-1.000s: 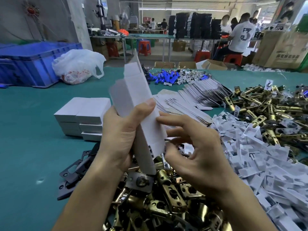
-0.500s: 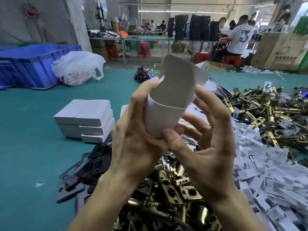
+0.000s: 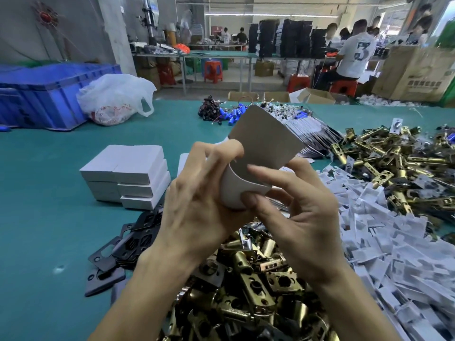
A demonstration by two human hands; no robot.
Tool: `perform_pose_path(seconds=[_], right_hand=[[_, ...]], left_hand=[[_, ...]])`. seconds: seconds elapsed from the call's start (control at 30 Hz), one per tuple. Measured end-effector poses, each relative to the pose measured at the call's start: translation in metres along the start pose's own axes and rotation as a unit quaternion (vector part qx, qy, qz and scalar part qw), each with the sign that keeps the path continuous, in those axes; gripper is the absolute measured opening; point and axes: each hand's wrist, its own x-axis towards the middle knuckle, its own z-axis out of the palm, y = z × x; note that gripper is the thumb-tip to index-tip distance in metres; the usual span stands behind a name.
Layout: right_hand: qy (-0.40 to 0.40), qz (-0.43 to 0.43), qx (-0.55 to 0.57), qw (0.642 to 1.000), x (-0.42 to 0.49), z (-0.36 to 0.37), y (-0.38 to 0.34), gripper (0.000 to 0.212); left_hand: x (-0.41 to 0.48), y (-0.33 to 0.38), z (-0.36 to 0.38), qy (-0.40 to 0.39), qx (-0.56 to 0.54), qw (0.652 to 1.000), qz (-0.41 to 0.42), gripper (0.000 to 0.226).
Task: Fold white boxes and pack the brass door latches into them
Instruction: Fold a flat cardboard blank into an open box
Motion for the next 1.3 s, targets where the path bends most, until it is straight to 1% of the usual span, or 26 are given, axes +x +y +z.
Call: perform_pose_path(seconds=[0.07,0.1,0.17,0.23,0.27,0.33,0.37,0.4,0.47,0.53,0.63,0.7,0.73,0.8,0.87,0.93,1.0,1.03,1.17,1.3], right_hand=[[-0.009,-0.001,0.002,1.000,-0.002,-0.002,0.002,0.029],[-0.012,-0.006,0.001,1.000,-0.002,-0.003,0.002,0.033],[-0.018,-0.018,0.031,0.999,-0.003,-0.002,0.004,0.050],[-0.015,0.000,0.095,0.995,-0.004,-0.001,0.003,0.064],[-0.005,0.014,0.120,0.993,-0.004,-0.001,0.003,0.069],[0.022,0.043,0.133,0.990,-0.002,-0.003,0.001,0.074],[0.026,0.054,0.140,0.988,-0.001,-0.005,0.000,0.072],[0.018,0.057,0.149,0.987,0.001,-0.008,-0.001,0.063],[-0.017,0.047,0.146,0.988,0.004,-0.010,-0.003,0.037],[-0.022,0.053,0.149,0.987,0.005,-0.010,-0.003,0.025],[0.014,0.050,0.125,0.991,0.003,-0.008,0.001,0.028],[0.033,0.024,0.058,0.997,0.000,-0.010,0.006,0.022],[0.036,0.008,0.015,0.999,0.000,-0.011,0.008,0.022],[0.032,-0.025,-0.052,0.998,-0.001,-0.013,0.010,0.027],[0.015,-0.043,-0.072,0.996,-0.001,-0.015,0.011,0.024],[-0.007,-0.028,-0.065,0.997,0.001,-0.017,0.009,0.019],[-0.017,0.011,-0.042,0.999,0.001,-0.017,0.006,0.029],[-0.017,0.035,-0.026,0.999,0.000,-0.016,0.005,0.031],[-0.022,0.109,0.044,0.993,0.001,-0.013,0.001,0.024],[-0.006,0.140,0.118,0.983,0.003,-0.009,-0.002,0.021]], left_hand=[[0.001,0.000,-0.001,-0.014,-0.035,0.999,0.031,0.060],[0.002,-0.001,-0.003,-0.018,-0.038,0.999,0.032,0.062],[0.002,-0.002,-0.003,-0.022,-0.041,0.999,0.028,0.069],[0.002,-0.003,-0.002,-0.022,-0.045,0.998,0.034,0.068],[0.002,-0.003,-0.003,-0.020,-0.048,0.998,0.036,0.067],[0.003,-0.003,-0.002,-0.009,-0.042,0.998,0.044,0.065],[0.002,-0.003,-0.001,-0.009,-0.040,0.998,0.050,0.063],[0.001,-0.003,0.000,-0.016,-0.041,0.998,0.053,0.064],[0.000,-0.002,0.001,-0.035,-0.038,0.997,0.052,0.066],[-0.001,-0.003,0.002,-0.043,-0.015,0.998,0.051,0.075],[-0.001,-0.002,0.001,-0.074,0.001,0.997,0.021,0.097],[-0.001,-0.002,0.001,-0.091,0.021,0.996,0.010,0.106],[-0.002,-0.002,0.001,-0.099,0.030,0.995,0.003,0.107],[-0.002,0.001,0.000,-0.110,0.045,0.993,-0.009,0.102],[-0.001,0.004,-0.001,-0.116,0.040,0.992,-0.016,0.095],[-0.001,0.006,-0.002,-0.115,0.032,0.993,-0.020,0.092],[-0.001,0.008,-0.003,-0.107,0.038,0.993,-0.019,0.092],[-0.001,0.008,-0.003,-0.104,0.036,0.994,-0.017,0.091],[-0.002,0.006,-0.002,-0.104,0.050,0.993,-0.007,0.094],[0.000,0.002,-0.005,-0.120,0.033,0.992,-0.012,0.103]])
